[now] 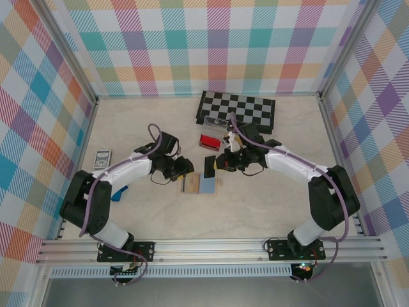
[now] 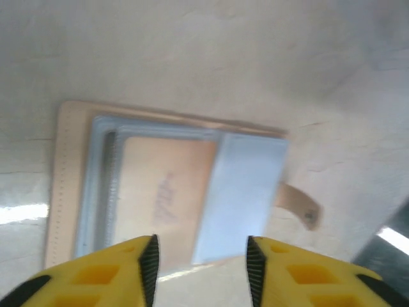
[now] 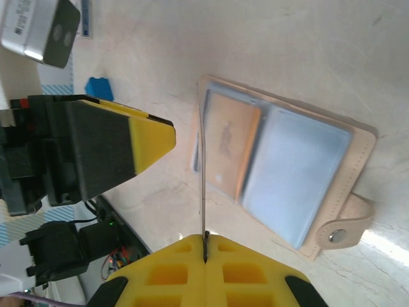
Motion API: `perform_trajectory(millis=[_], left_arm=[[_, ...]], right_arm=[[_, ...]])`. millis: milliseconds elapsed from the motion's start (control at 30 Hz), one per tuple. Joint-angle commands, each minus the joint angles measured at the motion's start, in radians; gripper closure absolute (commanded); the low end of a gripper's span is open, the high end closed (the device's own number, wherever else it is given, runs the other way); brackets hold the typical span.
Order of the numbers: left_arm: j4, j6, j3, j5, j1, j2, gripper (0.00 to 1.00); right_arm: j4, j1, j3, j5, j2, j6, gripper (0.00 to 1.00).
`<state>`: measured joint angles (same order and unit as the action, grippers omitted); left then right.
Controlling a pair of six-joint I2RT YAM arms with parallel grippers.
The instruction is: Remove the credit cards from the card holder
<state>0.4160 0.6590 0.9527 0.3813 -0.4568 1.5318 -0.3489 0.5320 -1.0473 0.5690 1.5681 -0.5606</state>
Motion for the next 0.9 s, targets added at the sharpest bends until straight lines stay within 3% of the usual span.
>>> perform_trajectory(millis=[0,133,233,333,500,600,867], left_arm=[[-0.008,0.019,0.010,0.058,0.033,-0.071,0.49],[-0.141,0.072,-0.043,0.190,0.059,-0.114,0.35],[-0.330,0.163,-0.086,0.314,0.061,-0.122,0.26],[-0.514,0.272,-0.126,0.399,0.061,-0.118,0.22],[-0.670,0.352,-0.150,0.461,0.060,-0.095,0.20],[-0.732,0.386,-0.158,0.473,0.057,-0.085,0.23],[-0.913,0.474,-0.189,0.483,0.053,-0.081,0.60]], right_arm=[[0.061,-0.030,0.022,0.090,-0.036,-0.001,1.00],[0.161,-0.067,0.042,0.193,-0.054,-0.039,1.00],[0.234,-0.086,0.044,0.264,-0.057,-0.063,1.00],[0.295,-0.092,0.038,0.343,-0.047,-0.098,1.00],[0.412,-0.093,0.055,0.404,-0.033,-0.188,1.00],[0.440,-0.093,0.055,0.423,-0.022,-0.207,1.00],[0.456,-0.095,0.056,0.432,0.000,-0.220,1.00]])
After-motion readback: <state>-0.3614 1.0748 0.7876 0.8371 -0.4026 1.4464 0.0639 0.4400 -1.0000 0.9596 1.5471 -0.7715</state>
